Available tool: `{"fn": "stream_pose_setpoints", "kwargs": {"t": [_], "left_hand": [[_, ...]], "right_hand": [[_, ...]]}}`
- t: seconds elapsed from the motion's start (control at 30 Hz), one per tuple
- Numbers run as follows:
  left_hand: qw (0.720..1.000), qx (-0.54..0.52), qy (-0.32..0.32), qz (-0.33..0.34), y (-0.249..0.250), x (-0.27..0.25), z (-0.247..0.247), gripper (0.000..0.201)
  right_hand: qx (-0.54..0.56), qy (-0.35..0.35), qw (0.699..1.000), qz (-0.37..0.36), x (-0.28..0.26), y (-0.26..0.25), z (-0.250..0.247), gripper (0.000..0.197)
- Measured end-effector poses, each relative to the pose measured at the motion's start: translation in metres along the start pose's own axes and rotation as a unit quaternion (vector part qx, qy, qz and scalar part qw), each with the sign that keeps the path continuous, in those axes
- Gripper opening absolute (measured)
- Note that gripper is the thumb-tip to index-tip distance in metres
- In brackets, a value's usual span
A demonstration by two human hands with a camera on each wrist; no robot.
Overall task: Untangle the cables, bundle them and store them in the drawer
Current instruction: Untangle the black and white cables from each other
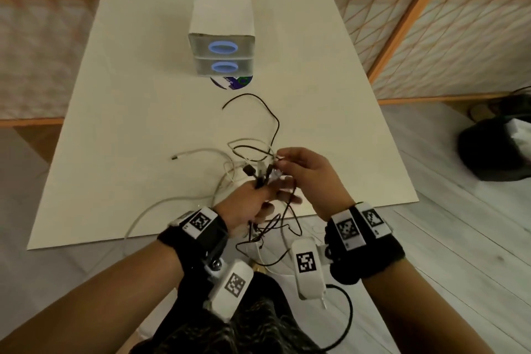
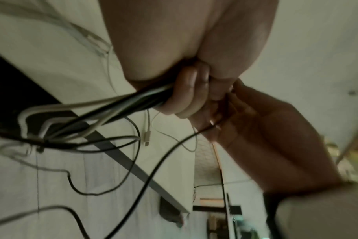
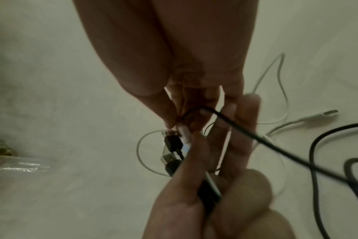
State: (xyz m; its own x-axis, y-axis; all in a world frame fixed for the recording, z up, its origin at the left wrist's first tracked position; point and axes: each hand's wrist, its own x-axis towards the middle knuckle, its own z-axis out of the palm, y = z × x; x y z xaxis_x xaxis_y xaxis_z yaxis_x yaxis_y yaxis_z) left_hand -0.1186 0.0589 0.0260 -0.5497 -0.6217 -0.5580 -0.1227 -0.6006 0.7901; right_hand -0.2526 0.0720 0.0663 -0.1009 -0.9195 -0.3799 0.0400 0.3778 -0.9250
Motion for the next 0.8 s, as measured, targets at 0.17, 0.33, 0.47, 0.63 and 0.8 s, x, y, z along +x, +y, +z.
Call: {"fn": "stream_pose_setpoints", "kwargs": {"t": [0.17, 0.33, 0.47, 0.63, 0.8], "left_hand": [[0.974, -0.226, 0.017, -0.020, 0.002, 0.012, -0.006, 0.025], [0.922, -0.386, 0.010, 0.019, 0.024, 0.021, -0.026, 0.022], [0.915, -0.397, 0.057, 0.046, 0.042, 0.019, -0.044, 0.018], [0.922, -0.373, 0.073, 0.077, 0.047, 0.017, -0.052, 0.025], [0.982, -0.179, 0.021, 0.061, 0.030, 0.011, -0.018, 0.031]], "right_hand": [[0.064, 0.079, 0.990, -0.093, -0.016, 0.016, -0.008, 0.018], [0.026, 0.042, 0.998, -0.043, -0.044, 0.037, -0.027, 0.023], [-0.089, 0.097, 0.990, 0.054, -0.056, 0.082, -0.062, 0.025], [-0.324, 0.101, 0.924, 0.175, -0.059, 0.143, -0.110, 0.024], [-0.314, 0.090, 0.944, 0.043, -0.047, 0.109, -0.079, 0.020]]}}
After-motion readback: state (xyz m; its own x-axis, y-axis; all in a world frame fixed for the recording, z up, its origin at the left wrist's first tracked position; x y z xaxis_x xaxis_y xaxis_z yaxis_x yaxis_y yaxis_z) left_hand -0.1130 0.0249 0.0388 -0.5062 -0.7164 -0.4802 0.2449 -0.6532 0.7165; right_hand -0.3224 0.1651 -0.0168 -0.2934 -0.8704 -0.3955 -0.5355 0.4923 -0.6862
